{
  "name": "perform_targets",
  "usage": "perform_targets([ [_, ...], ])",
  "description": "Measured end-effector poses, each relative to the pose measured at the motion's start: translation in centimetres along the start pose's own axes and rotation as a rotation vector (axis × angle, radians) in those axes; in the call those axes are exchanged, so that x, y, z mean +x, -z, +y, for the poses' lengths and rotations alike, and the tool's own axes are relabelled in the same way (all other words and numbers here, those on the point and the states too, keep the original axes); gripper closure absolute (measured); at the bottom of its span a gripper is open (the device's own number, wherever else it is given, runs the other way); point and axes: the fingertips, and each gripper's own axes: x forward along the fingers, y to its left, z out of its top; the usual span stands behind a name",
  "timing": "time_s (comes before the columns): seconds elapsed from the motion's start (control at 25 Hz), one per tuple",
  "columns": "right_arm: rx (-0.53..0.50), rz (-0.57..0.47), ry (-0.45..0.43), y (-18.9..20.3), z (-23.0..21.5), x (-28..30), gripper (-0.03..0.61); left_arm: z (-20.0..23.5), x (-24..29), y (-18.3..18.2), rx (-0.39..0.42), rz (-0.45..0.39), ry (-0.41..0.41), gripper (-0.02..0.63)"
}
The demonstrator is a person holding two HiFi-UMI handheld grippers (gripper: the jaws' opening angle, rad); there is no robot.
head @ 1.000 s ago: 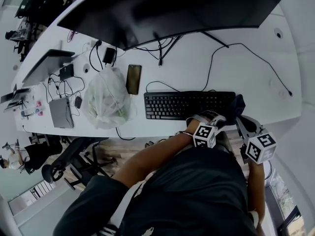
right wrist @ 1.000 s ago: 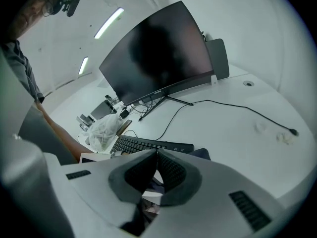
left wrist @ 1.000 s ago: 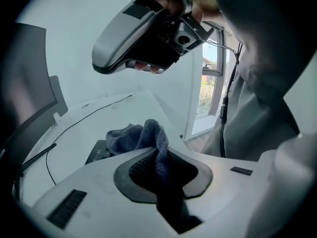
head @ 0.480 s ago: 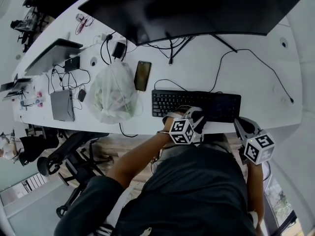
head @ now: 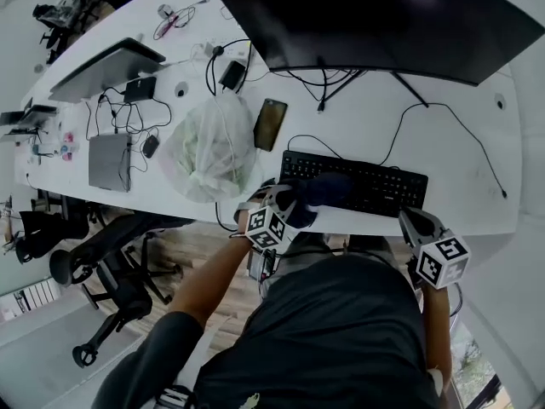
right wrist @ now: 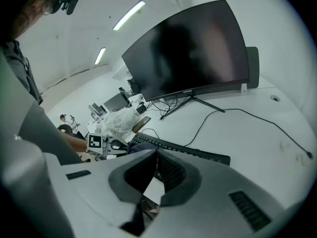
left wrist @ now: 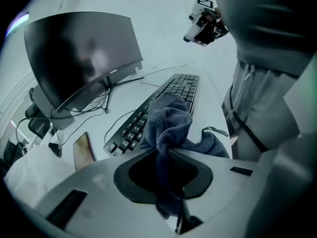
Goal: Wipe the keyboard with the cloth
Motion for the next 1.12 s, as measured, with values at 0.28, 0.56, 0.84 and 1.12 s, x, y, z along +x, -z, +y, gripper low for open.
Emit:
perform_targets([
  [0.28, -0.072, -0.035, 0.000, -2.2, 2.5, -0.2, 0.568, 3.2, -6.8, 3.6, -0.144, 0.033, -0.173, 0.565],
  [0.56, -0.278, -0.208, -0.091, -6.6, 7.5, -2.6, 0.571, 8.3, -16.6, -5.3, -0.471, -0.380, -0.309, 0.565],
  [0.84, -0.339, -0.279, -0.089, -8.9, 8.9, -4.1, 0.571, 10.7, -21.8, -10.5, -0.544, -0.606, -0.355, 0.565],
  [1.12, -0.305, -0.301, -0.026, -8.3, 7.2, -6.3, 0.571, 12.5, -23.6, -13.3, -0.495, -0.683, -0.367, 0.565],
])
